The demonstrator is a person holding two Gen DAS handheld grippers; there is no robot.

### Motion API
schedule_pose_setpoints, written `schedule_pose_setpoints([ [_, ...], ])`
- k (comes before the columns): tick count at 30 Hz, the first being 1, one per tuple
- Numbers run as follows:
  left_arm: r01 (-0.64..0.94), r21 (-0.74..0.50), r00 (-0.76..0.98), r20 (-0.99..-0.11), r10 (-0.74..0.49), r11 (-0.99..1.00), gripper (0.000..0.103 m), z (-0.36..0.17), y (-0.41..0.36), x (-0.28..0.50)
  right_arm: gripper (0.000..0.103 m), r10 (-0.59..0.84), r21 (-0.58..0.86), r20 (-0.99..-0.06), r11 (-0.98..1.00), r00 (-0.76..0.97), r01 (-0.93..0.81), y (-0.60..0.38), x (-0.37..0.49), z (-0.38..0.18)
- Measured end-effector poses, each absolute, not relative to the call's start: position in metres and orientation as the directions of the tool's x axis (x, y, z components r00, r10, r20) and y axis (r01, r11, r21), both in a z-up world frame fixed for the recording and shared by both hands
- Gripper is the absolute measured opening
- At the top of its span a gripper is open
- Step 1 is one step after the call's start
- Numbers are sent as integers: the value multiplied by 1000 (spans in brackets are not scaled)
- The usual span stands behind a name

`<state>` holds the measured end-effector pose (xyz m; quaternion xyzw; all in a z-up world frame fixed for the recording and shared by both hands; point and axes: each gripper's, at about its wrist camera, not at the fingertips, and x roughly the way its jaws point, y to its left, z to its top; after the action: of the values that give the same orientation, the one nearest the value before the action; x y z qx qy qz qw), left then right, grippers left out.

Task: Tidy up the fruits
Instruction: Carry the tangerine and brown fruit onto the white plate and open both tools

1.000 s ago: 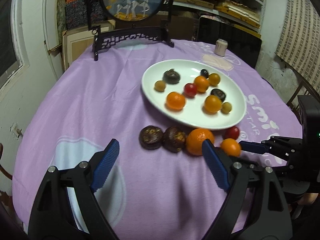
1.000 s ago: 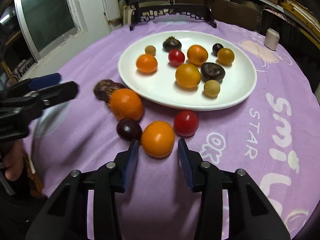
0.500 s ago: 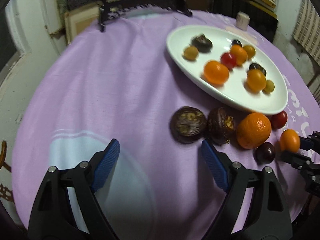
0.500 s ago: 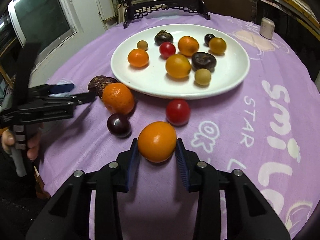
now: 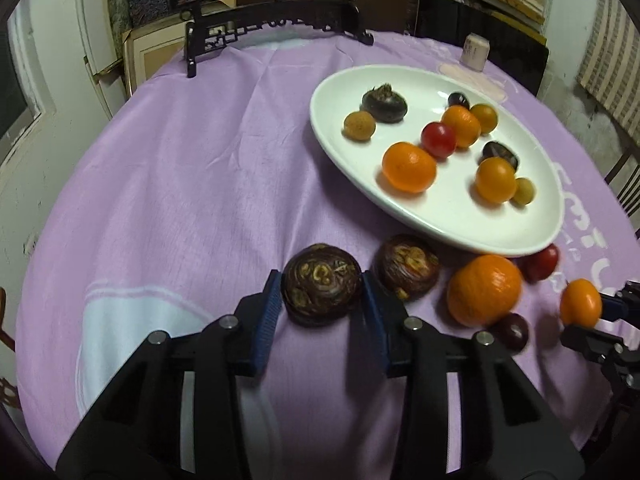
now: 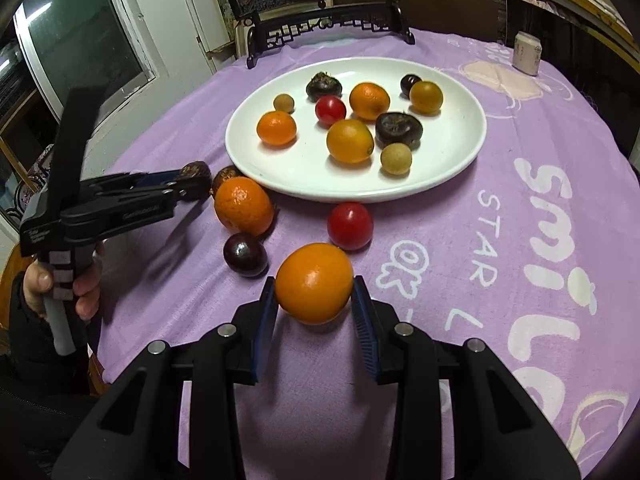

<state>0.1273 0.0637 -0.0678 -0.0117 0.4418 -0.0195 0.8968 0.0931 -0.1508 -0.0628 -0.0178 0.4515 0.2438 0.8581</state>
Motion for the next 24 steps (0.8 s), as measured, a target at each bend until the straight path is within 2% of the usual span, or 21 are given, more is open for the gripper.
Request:
schedule_pose_setpoints([
  [4, 30, -81, 634, -769, -82, 996, 39, -53, 65, 107, 38, 405, 191, -773, 883, 489, -429, -154, 94, -56],
  [14, 56, -78, 687, -720, -95, 995, 39, -23, 60, 98, 38, 416, 198, -758, 881, 503, -430, -157, 95, -48],
  [24, 87, -37, 734, -674, -89, 996, 39, 20, 17, 169, 38, 387, 154, -718, 899, 578, -410, -149, 141, -8],
])
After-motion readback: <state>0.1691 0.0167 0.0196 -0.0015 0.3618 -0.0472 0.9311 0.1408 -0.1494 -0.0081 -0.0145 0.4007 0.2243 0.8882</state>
